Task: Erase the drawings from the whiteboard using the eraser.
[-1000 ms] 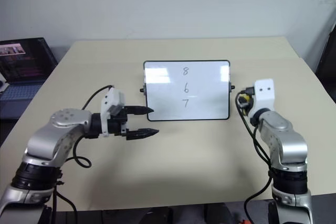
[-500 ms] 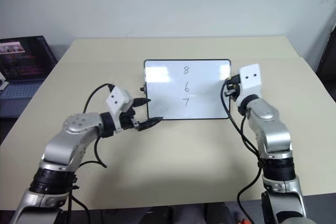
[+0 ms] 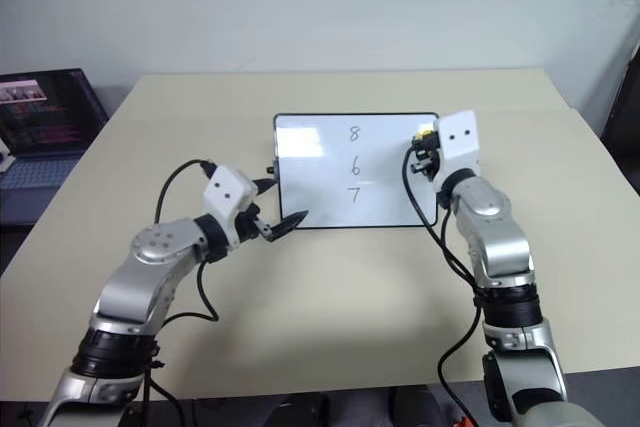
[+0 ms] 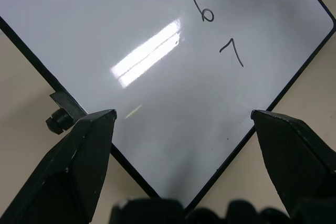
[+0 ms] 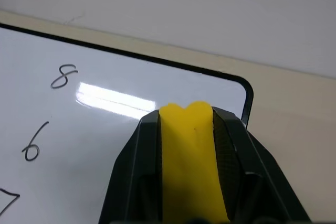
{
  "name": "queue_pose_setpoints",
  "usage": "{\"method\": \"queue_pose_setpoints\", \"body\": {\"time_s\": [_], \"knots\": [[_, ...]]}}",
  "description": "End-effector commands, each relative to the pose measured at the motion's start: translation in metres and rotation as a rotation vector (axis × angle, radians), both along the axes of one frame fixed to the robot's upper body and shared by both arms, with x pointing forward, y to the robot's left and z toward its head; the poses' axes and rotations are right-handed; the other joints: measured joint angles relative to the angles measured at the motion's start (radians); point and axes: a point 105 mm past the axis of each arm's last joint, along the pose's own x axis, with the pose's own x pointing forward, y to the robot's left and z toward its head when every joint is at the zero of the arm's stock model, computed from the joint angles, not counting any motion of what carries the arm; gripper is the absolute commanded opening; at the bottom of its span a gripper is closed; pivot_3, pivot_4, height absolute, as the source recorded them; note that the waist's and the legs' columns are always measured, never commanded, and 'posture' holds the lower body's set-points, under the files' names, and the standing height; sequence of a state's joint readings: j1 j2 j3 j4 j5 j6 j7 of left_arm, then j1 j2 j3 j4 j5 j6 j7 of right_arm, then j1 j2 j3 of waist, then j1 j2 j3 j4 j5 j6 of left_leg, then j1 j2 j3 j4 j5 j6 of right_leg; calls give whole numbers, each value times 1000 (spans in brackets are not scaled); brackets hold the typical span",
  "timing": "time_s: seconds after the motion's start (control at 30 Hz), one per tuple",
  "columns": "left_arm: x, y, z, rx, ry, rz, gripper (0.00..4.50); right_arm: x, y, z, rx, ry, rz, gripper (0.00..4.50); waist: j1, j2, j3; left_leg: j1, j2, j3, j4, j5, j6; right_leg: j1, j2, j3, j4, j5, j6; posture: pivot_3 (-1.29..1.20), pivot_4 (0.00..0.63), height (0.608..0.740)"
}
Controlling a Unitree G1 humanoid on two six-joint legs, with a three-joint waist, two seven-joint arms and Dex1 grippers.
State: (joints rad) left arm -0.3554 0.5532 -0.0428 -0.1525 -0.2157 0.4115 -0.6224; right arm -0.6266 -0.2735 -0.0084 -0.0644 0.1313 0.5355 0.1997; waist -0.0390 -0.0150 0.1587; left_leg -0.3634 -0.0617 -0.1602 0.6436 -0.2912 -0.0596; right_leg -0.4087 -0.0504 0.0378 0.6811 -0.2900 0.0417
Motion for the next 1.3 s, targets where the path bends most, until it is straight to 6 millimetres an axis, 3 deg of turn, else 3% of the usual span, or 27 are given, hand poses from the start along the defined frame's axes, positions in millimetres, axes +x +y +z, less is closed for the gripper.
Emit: {"method": "queue_pose_setpoints", "body": {"time_s": [0.03, 0.3, 0.47, 0.77, 1.3], "knots": [[-2, -5, 14, -19, -67, -1, 4500, -1, 11, 23, -9, -96, 36, 994, 0, 0, 0, 0, 0, 0, 0, 0, 0, 0, 0, 0, 0, 0, 0, 0, 150, 740], [-5, -16, 17, -110, -123, 23, 4500, 5, 35, 33, 19, -140, 74, 994, -3, 0, 0, 0, 0, 0, 1, 0, 0, 0, 0, 0, 0, 0, 0, 0, 150, 740], [-5, -20, 3, -38, -145, 31, 4500, 13, 58, 33, 33, -153, 115, 994, -10, 0, 0, 0, 0, 0, 1, 0, 0, 0, 0, 0, 1, 1, -1, 0, 150, 740], [-4, -15, 4, -23, -179, 56, 4500, 27, 82, 28, 4, -157, 175, 994, -17, 0, 0, 0, 0, 0, 1, 0, 0, 0, 0, 0, 1, 1, 0, 0, 150, 740], [-3, 0, 12, 5, -231, 106, 4500, 41, 101, 16, -55, -103, 184, 994, -20, 0, 0, 0, 0, 1, 1, 0, 0, -1, 0, 0, 1, 1, 0, 0, 150, 740]]}}
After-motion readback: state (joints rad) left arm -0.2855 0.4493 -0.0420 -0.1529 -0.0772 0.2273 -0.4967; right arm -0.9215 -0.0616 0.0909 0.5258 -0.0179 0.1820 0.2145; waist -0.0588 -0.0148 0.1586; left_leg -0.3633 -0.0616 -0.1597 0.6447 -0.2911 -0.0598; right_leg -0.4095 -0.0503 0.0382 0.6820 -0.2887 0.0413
